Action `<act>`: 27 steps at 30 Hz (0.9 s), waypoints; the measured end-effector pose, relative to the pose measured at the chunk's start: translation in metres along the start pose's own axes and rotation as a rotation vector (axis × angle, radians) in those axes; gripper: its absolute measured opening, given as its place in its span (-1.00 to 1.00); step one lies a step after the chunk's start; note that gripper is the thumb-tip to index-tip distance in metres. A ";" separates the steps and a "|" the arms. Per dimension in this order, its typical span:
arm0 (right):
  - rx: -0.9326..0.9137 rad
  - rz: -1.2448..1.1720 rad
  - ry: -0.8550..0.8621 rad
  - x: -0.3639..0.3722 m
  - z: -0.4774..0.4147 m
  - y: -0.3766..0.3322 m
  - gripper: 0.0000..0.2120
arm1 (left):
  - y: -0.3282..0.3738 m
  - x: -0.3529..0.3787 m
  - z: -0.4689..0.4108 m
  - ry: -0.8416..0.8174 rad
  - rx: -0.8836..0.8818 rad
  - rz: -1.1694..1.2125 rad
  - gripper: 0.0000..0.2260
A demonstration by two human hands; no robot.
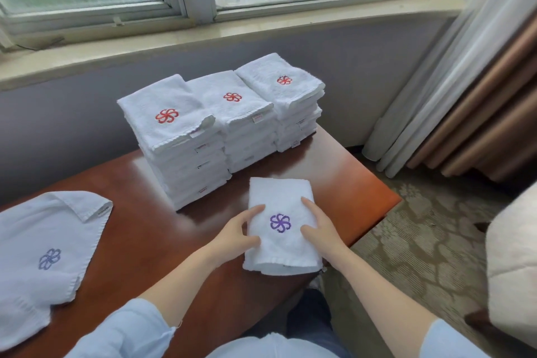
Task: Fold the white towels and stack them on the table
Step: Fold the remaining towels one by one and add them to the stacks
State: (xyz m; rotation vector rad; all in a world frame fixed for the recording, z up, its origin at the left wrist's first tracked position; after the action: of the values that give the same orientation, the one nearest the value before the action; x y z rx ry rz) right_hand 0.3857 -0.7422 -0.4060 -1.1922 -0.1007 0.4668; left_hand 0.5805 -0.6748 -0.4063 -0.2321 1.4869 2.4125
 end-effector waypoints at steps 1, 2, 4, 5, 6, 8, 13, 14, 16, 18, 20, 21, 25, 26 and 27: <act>-0.050 -0.041 0.062 -0.007 0.001 -0.010 -0.35 | 0.013 -0.003 -0.001 0.024 0.048 0.000 -0.36; -0.098 -0.087 0.118 -0.014 0.002 -0.022 -0.37 | 0.028 -0.006 -0.001 0.048 0.097 -0.007 -0.37; -0.190 -0.157 0.191 -0.027 0.004 -0.049 -0.37 | 0.057 -0.015 -0.002 0.088 0.193 -0.037 -0.34; -0.232 -0.185 0.210 -0.032 0.004 -0.064 -0.36 | 0.073 -0.020 -0.003 0.104 0.238 -0.050 -0.34; -0.271 -0.211 0.217 -0.036 0.004 -0.081 -0.35 | 0.088 -0.026 -0.003 0.117 0.278 -0.061 -0.34; -0.331 -0.222 0.216 -0.042 -0.003 -0.115 -0.33 | 0.120 -0.041 -0.004 0.153 0.346 -0.087 -0.34; -0.421 -0.198 0.118 -0.044 -0.041 -0.194 -0.32 | 0.175 -0.093 -0.015 0.293 0.408 -0.093 -0.32; -0.425 -0.194 0.090 -0.042 -0.052 -0.207 -0.32 | 0.182 -0.104 -0.017 0.325 0.407 -0.091 -0.32; -0.430 -0.168 0.032 -0.036 -0.075 -0.232 -0.32 | 0.197 -0.125 -0.022 0.396 0.391 -0.105 -0.30; -0.434 -0.151 -0.039 -0.029 -0.099 -0.256 -0.32 | 0.208 -0.145 -0.027 0.453 0.364 -0.112 -0.28; -0.445 -0.124 -0.109 -0.021 -0.122 -0.279 -0.33 | 0.218 -0.162 -0.033 0.493 0.351 -0.115 -0.25; -0.451 -0.113 -0.141 -0.016 -0.133 -0.290 -0.33 | 0.221 -0.170 -0.036 0.509 0.347 -0.119 -0.25; -0.456 -0.040 -0.250 0.005 -0.176 -0.320 -0.33 | 0.221 -0.200 -0.054 0.586 0.260 -0.143 -0.27; -0.441 -0.028 -0.271 0.011 -0.188 -0.324 -0.32 | 0.219 -0.206 -0.058 0.603 0.231 -0.147 -0.27; -0.422 -0.016 -0.290 0.017 -0.201 -0.327 -0.32 | 0.217 -0.211 -0.062 0.618 0.204 -0.142 -0.27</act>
State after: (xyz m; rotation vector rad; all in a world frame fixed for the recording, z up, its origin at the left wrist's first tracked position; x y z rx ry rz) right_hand 0.5612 -1.0038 -0.1869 -1.5277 -0.4764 0.6213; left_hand 0.7059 -0.8561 -0.1902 -1.0719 1.8640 2.1503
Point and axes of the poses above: each hand's wrist, its own z-axis away from the middle knuckle, its own x-axis out of the palm, y = z × x, the point moved 8 cm from there along -z, towards the middle knuckle, and after that the axes turned 8 degrees about -z, right-handed, at the moved point
